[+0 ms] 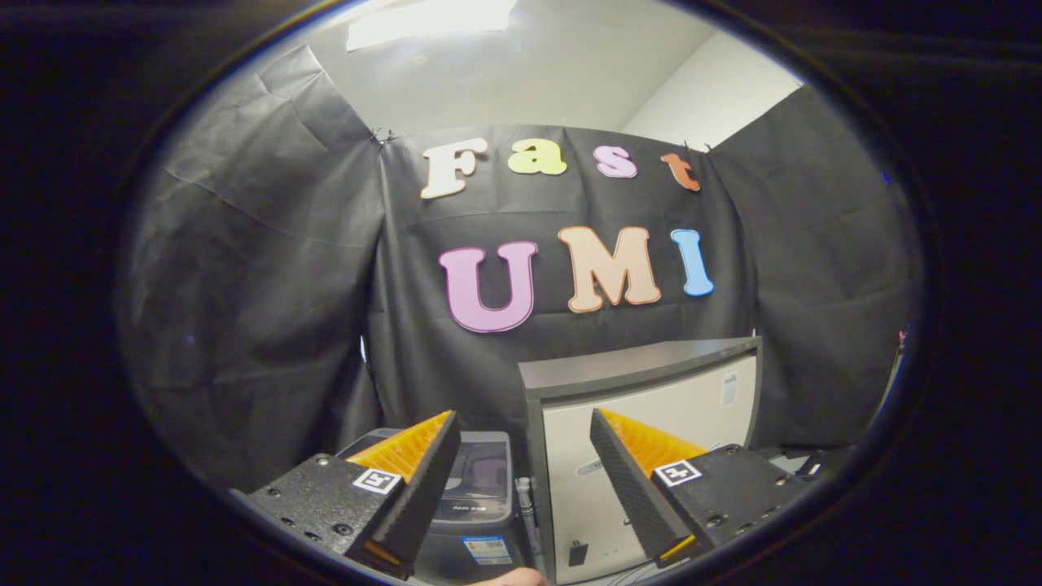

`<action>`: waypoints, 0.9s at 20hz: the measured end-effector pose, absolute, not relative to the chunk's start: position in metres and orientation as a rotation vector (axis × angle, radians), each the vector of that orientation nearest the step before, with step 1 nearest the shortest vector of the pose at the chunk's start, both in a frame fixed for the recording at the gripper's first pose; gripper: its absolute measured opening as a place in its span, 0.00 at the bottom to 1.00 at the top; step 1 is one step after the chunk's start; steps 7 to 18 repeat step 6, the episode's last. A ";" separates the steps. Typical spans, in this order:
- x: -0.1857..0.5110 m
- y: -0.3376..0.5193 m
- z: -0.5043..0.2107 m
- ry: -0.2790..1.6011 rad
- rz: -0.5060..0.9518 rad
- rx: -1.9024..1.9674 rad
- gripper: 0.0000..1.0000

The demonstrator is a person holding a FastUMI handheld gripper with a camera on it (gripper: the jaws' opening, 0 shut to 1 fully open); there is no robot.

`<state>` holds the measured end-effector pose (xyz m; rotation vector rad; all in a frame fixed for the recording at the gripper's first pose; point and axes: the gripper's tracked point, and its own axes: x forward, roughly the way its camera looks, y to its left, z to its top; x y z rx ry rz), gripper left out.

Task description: Put the clothes into the washing machine and then close the washing machine lid.

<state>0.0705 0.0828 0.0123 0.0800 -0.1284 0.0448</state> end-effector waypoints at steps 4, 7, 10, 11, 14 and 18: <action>0.067 0.088 0.012 -0.131 0.044 0.077 0.97; 0.065 0.087 0.013 -0.132 0.036 0.078 0.97; 0.065 0.087 0.013 -0.132 0.036 0.078 0.97; 0.065 0.087 0.013 -0.132 0.036 0.078 0.97; 0.065 0.087 0.013 -0.132 0.036 0.078 0.97; 0.065 0.087 0.013 -0.132 0.036 0.078 0.97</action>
